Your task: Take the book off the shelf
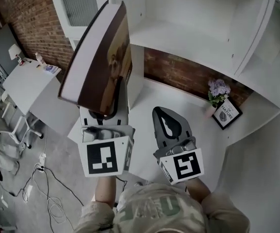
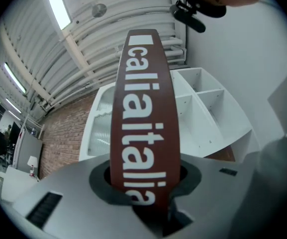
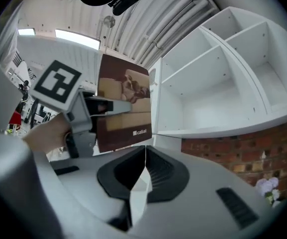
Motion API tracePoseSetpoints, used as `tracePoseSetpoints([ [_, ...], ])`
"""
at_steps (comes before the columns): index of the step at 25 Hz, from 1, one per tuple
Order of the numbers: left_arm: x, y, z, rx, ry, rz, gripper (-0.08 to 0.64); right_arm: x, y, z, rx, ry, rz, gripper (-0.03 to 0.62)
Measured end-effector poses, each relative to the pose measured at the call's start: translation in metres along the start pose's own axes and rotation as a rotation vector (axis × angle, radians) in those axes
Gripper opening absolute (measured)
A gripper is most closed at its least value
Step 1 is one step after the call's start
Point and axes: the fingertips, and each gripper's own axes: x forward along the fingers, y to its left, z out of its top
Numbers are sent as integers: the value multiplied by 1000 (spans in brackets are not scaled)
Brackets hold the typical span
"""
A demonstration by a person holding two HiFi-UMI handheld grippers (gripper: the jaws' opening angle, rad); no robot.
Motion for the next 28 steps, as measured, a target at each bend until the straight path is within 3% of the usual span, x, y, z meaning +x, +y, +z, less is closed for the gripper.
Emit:
tracePoseSetpoints([
  [6,-77,24,-40,-25,24,118,150,10,33,0,29,-12,51,15],
  [11,-111,36,-60,-16,46,186,150,9,47,-8,49,-16,73,15],
  [28,-116,41,-75,-37,102,222,150,10,49,-13,42,-9,71,15],
])
